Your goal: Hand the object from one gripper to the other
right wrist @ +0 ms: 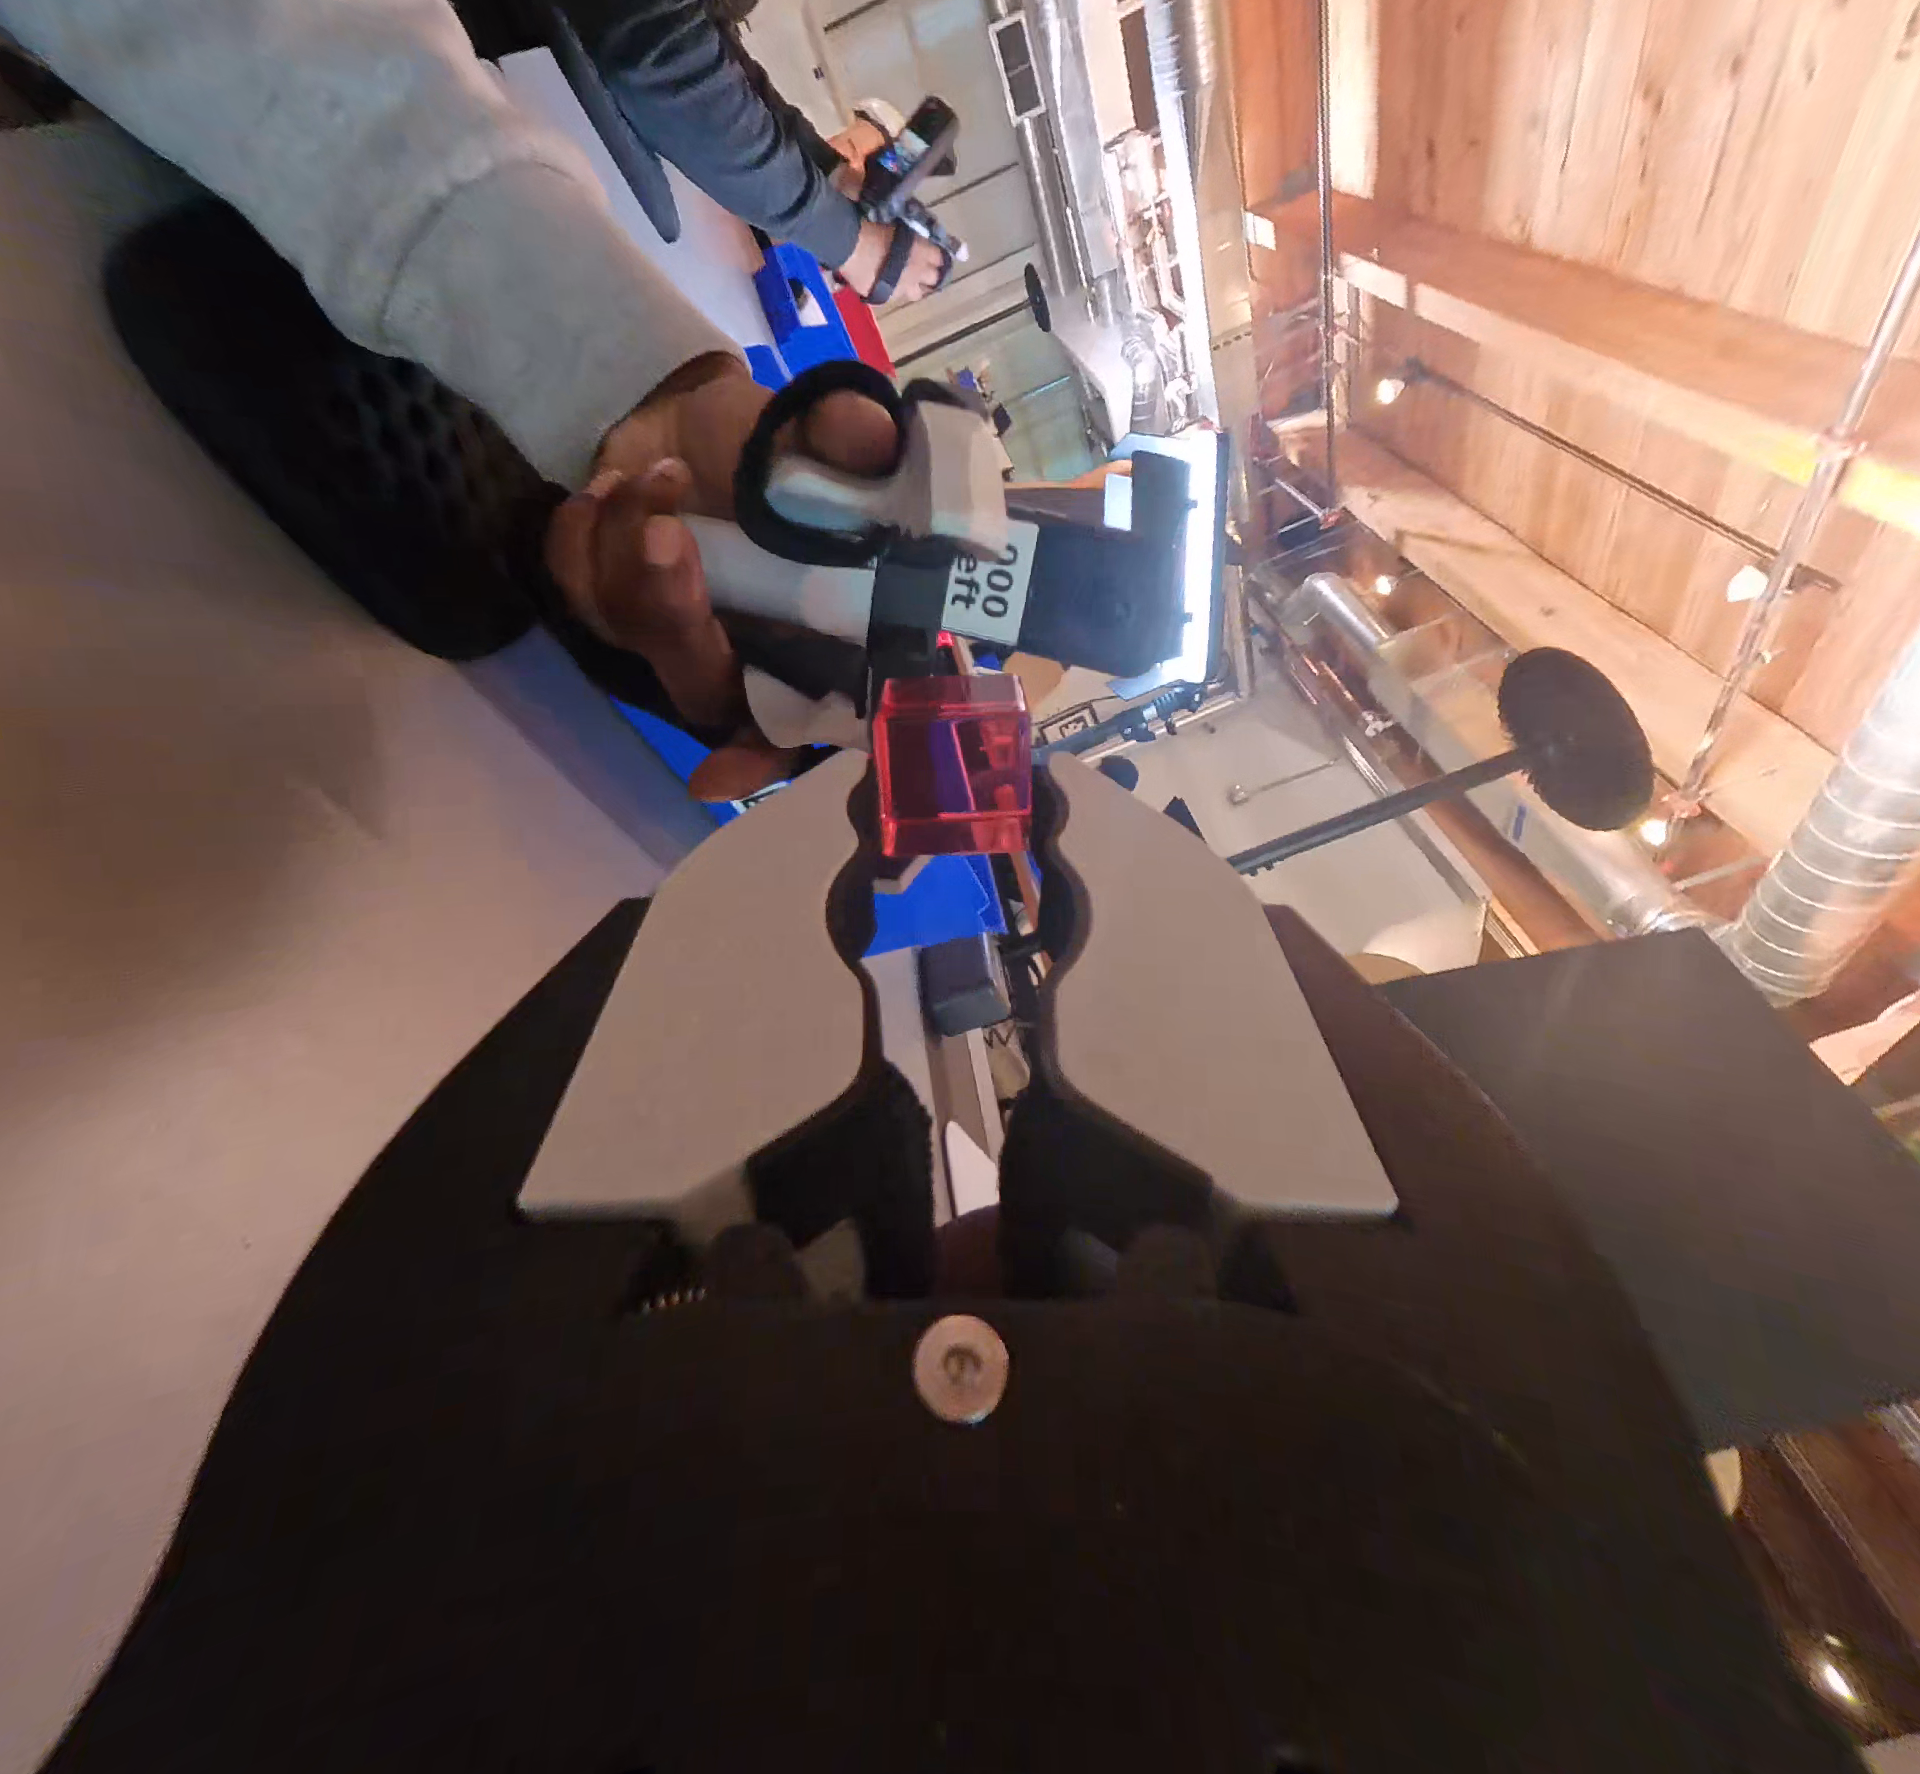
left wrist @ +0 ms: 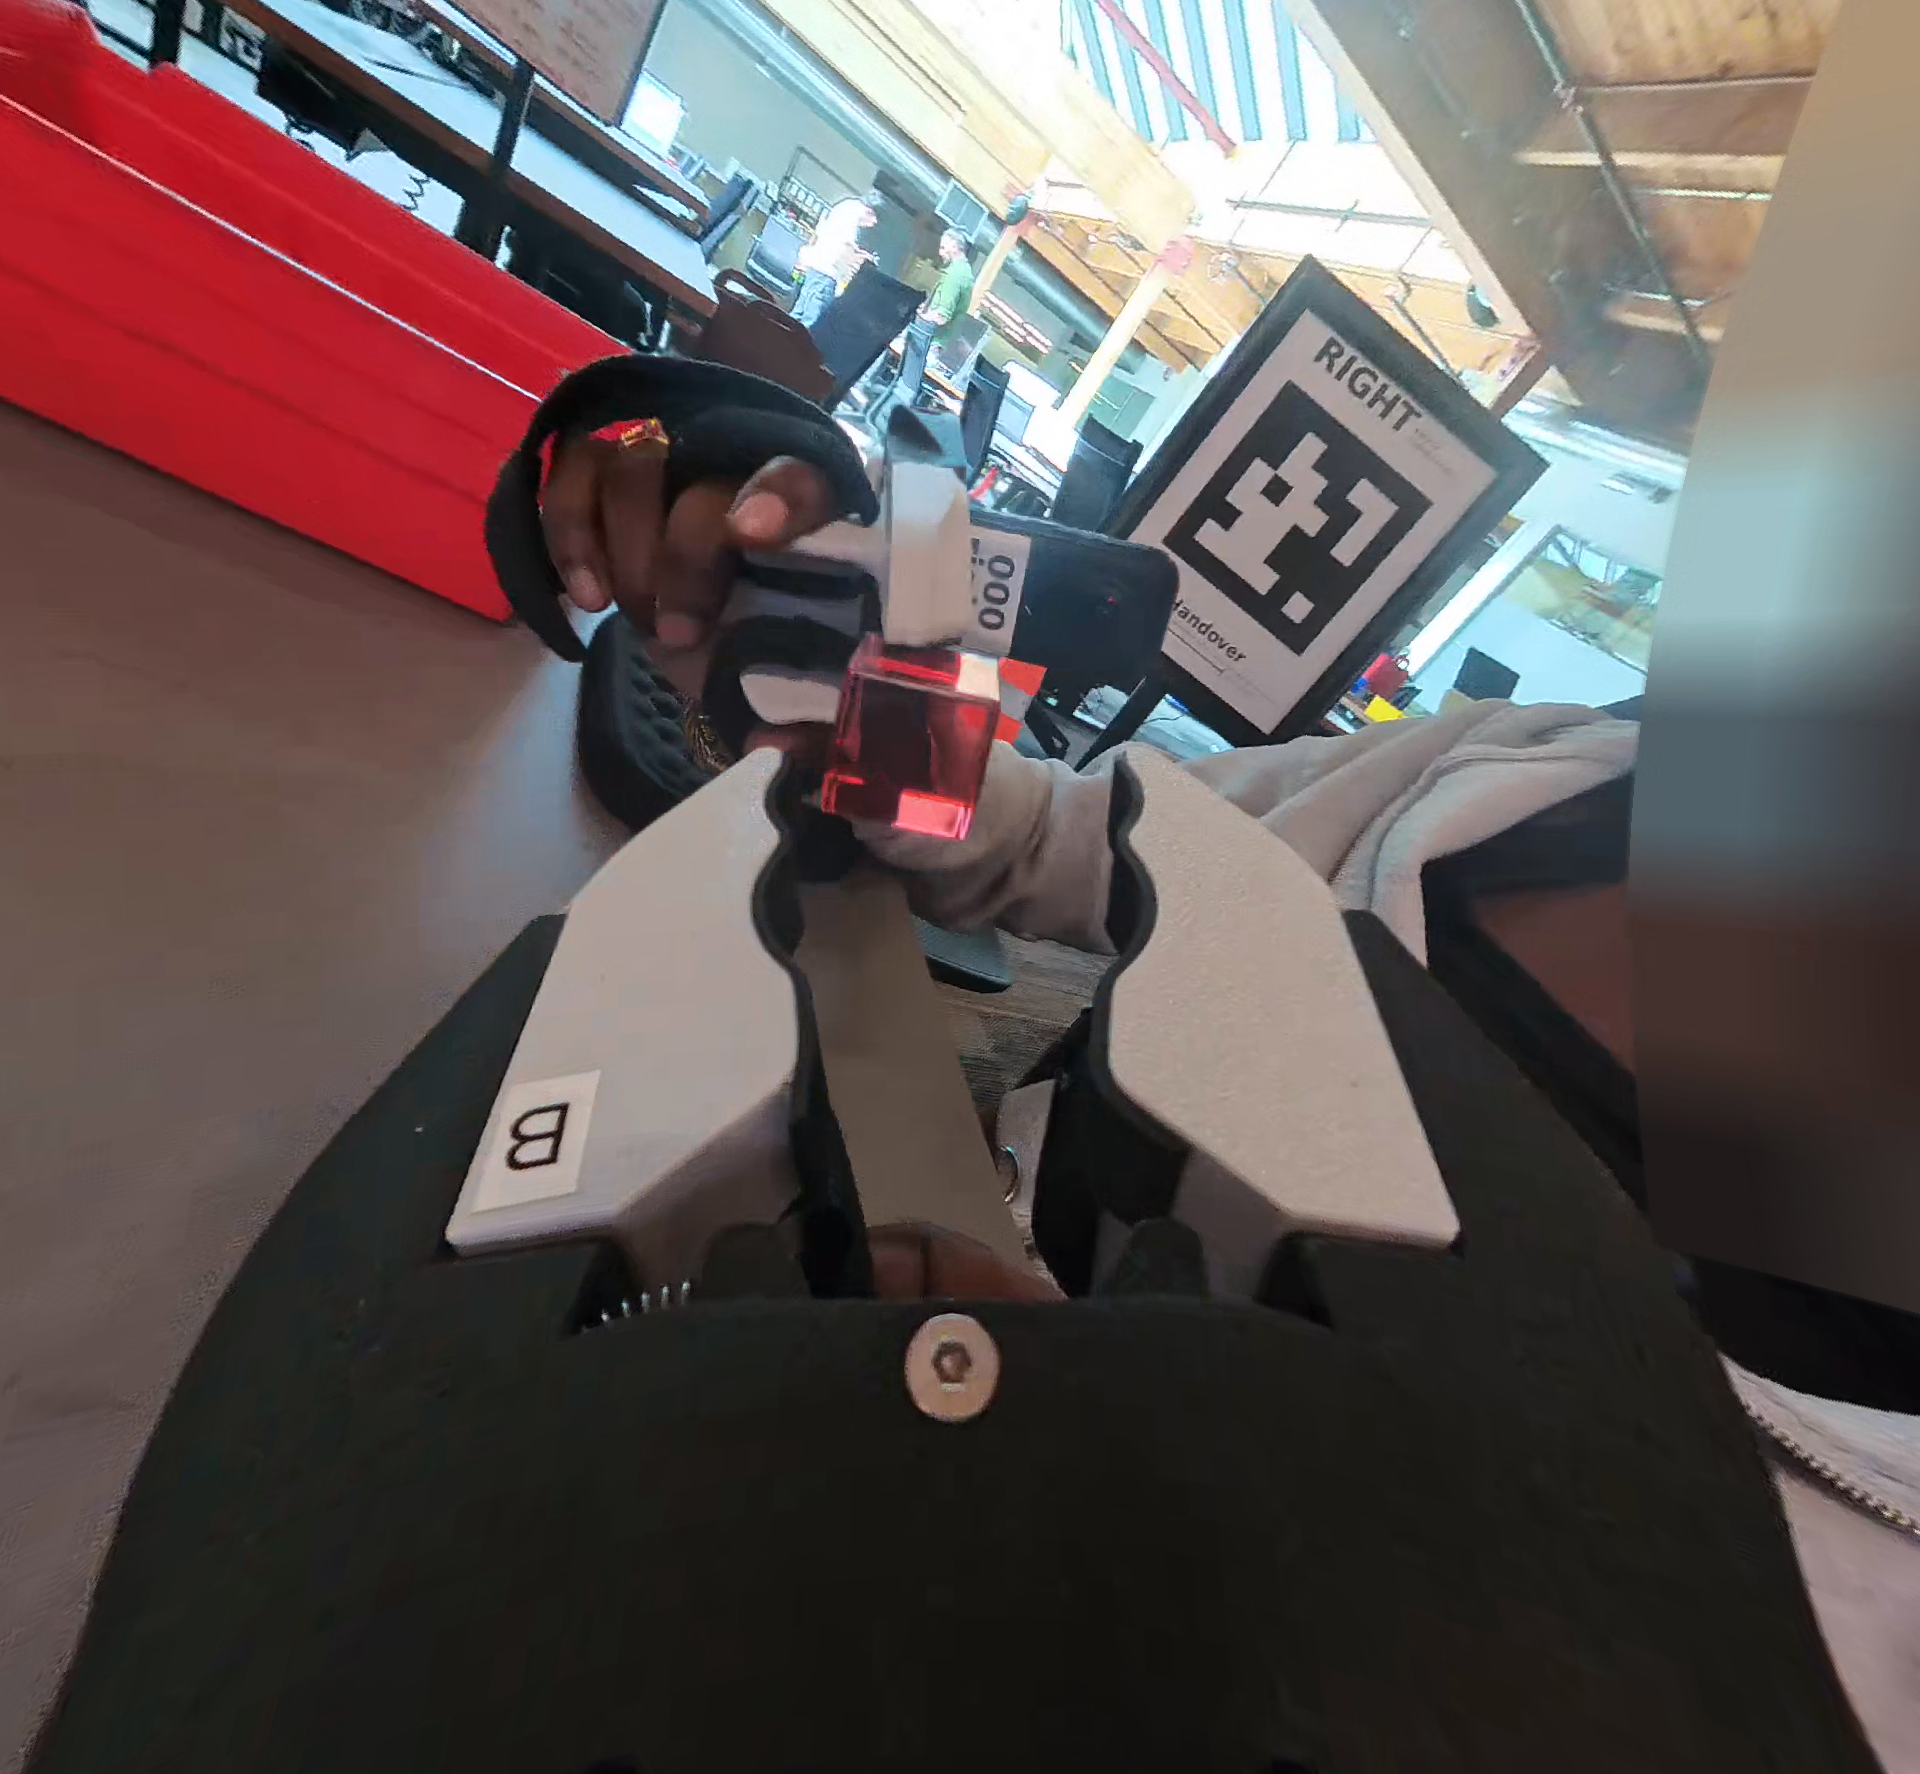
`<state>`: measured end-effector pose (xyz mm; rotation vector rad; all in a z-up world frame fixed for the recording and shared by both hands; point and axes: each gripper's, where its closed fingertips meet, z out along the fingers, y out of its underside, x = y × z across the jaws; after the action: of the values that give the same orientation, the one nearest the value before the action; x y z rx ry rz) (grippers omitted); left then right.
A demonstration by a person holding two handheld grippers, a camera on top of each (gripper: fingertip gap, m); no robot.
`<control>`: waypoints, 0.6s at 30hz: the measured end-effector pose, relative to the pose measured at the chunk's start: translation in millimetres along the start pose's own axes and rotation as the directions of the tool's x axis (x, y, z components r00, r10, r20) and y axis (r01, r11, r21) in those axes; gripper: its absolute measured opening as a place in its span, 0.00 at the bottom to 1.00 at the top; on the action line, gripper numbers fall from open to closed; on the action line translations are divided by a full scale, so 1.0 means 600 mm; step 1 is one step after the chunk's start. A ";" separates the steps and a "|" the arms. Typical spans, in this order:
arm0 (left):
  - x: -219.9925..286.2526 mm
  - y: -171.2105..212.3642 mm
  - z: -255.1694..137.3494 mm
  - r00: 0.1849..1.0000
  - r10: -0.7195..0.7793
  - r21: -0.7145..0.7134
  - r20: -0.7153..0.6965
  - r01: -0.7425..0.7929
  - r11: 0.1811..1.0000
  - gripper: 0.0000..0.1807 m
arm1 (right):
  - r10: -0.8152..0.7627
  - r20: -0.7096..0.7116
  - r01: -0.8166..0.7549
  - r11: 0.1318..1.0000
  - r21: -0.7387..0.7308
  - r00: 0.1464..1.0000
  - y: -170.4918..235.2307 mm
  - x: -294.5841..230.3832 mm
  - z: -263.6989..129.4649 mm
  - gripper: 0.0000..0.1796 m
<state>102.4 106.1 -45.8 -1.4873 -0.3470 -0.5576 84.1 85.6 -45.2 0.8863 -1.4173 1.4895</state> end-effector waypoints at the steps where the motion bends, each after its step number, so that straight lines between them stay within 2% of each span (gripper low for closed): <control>1: -0.001 -0.002 -0.001 1.000 -0.003 0.007 0.001 0.003 1.000 0.29 | -0.002 0.011 0.002 1.000 0.005 1.000 -0.002 -0.003 0.000 0.15; 8: -0.001 0.007 0.000 1.000 -0.004 -0.012 -0.010 0.004 1.000 0.18 | 0.007 0.050 -0.008 0.999 0.034 0.999 -0.014 -0.014 0.004 0.15; 12: 0.001 0.000 -0.001 0.996 0.085 0.017 0.006 -0.085 0.996 0.16 | 0.073 0.045 -0.074 0.997 0.032 0.996 -0.016 -0.011 0.006 0.15; 14: -0.002 -0.014 -0.005 0.976 0.208 0.061 0.069 -0.212 0.975 0.15 | 0.185 0.031 -0.186 0.982 0.030 0.982 -0.014 -0.002 0.007 0.18; 16: -0.004 -0.034 -0.016 0.913 0.370 0.097 0.170 -0.390 0.916 0.15 | 0.385 0.038 -0.387 0.920 0.063 0.922 -0.014 0.012 0.004 0.20; 17: -0.006 -0.044 -0.023 0.856 0.462 0.097 0.233 -0.493 0.865 0.15 | 0.513 0.068 -0.517 0.851 0.091 0.856 -0.015 0.020 0.001 0.22; 18: -0.006 -0.052 -0.029 0.777 0.555 0.083 0.297 -0.600 0.795 0.15 | 0.649 0.105 -0.657 0.745 0.111 0.754 -0.013 0.030 -0.001 0.25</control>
<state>80.0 89.5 -22.9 -1.4028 -0.1125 0.1688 84.8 88.1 -25.7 0.5209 -1.7960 2.1225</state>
